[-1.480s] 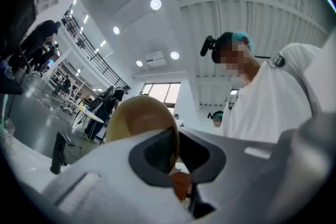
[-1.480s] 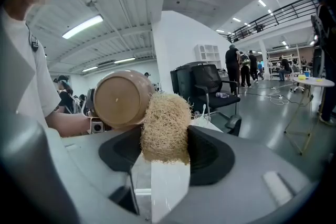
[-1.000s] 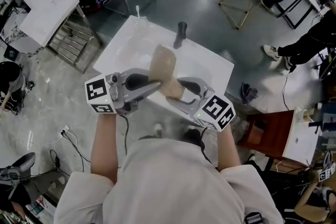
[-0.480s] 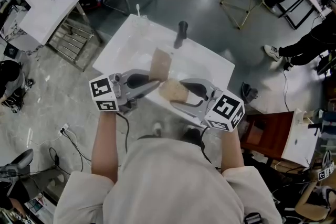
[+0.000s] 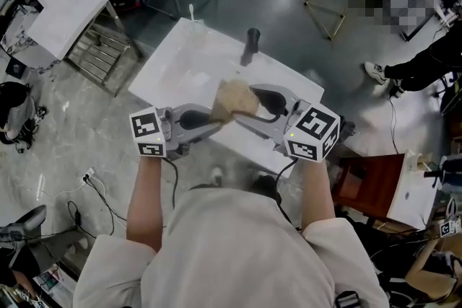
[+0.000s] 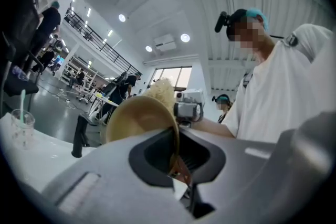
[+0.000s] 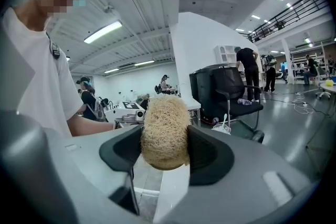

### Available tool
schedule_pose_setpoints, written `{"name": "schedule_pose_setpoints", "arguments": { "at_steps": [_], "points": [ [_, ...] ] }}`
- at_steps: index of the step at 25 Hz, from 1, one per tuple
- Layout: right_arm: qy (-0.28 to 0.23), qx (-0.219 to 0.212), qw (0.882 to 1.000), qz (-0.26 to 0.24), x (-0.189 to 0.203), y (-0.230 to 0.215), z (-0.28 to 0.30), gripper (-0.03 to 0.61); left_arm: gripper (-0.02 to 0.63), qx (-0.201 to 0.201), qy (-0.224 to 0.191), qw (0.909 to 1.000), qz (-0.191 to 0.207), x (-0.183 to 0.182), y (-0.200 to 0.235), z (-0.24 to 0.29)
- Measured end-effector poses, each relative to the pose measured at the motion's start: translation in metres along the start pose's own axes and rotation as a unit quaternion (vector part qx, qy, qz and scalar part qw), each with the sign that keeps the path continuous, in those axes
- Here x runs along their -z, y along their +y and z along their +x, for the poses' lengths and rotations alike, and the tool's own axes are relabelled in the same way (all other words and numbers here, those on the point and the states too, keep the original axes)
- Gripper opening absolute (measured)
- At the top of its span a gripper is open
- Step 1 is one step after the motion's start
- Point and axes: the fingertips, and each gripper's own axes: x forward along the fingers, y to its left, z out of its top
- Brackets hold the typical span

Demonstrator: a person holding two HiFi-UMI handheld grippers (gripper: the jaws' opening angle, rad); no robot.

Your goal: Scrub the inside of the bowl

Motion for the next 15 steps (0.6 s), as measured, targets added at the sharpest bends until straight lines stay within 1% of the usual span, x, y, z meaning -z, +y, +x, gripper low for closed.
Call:
{"name": "schedule_pose_setpoints", "arguments": {
  "at_steps": [3, 5, 7, 9, 15],
  "points": [
    [-0.013, 0.005, 1.000, 0.011, -0.005, -0.013, 0.001, 0.255, 0.009, 0.012, -0.017, 0.9998, -0.003, -0.006, -0.003, -0.006],
    [-0.016, 0.018, 1.000, 0.020, -0.006, -0.024, 0.001, 0.255, 0.009, 0.017, -0.021, 0.9996, 0.000, -0.010, -0.005, -0.010],
    [-0.010, 0.038, 0.999, 0.028, -0.001, -0.038, 0.000, 0.255, 0.009, 0.024, -0.022, 0.9995, 0.005, -0.012, -0.008, -0.011],
    [0.004, 0.057, 0.998, 0.031, 0.008, -0.048, -0.001, 0.255, 0.010, 0.029, -0.031, 0.9991, 0.009, -0.017, -0.009, -0.012],
    [0.044, 0.086, 0.995, 0.036, 0.036, -0.052, 0.001, 0.255, 0.010, 0.000, -0.100, 0.9949, 0.009, -0.039, 0.007, -0.025]
  ]
}}
